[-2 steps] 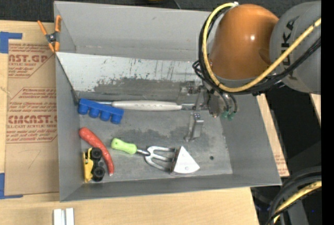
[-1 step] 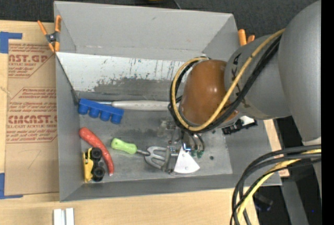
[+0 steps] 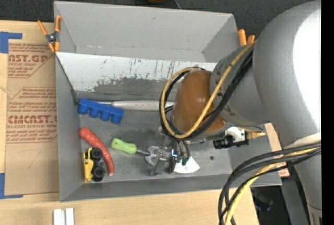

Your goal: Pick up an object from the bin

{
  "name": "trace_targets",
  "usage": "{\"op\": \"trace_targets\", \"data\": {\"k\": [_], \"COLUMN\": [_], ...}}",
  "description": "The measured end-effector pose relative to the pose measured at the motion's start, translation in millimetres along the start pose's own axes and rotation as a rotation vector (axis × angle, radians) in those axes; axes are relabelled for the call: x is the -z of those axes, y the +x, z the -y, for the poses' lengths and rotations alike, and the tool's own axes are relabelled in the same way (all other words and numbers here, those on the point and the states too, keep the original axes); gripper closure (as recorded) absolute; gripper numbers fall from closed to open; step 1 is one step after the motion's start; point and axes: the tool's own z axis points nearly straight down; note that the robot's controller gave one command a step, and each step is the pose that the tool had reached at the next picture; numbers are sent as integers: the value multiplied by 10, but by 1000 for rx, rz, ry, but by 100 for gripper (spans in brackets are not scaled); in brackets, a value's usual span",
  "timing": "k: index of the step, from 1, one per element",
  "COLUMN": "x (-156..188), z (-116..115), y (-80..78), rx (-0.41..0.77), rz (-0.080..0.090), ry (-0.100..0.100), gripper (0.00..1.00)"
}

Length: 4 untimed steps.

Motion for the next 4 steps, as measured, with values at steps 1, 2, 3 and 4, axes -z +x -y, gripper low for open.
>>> {"op": "trace_targets", "data": {"k": [1,2,3,4], "x": [19,0,17,17], "z": [-105,-8,-104,-104], "y": [191,3,188,188], "rx": [133,4,125,126], "rz": [-3,1,-6,-6], "ry": [0,0,0,0], "gripper": [0,0,100,100]}}
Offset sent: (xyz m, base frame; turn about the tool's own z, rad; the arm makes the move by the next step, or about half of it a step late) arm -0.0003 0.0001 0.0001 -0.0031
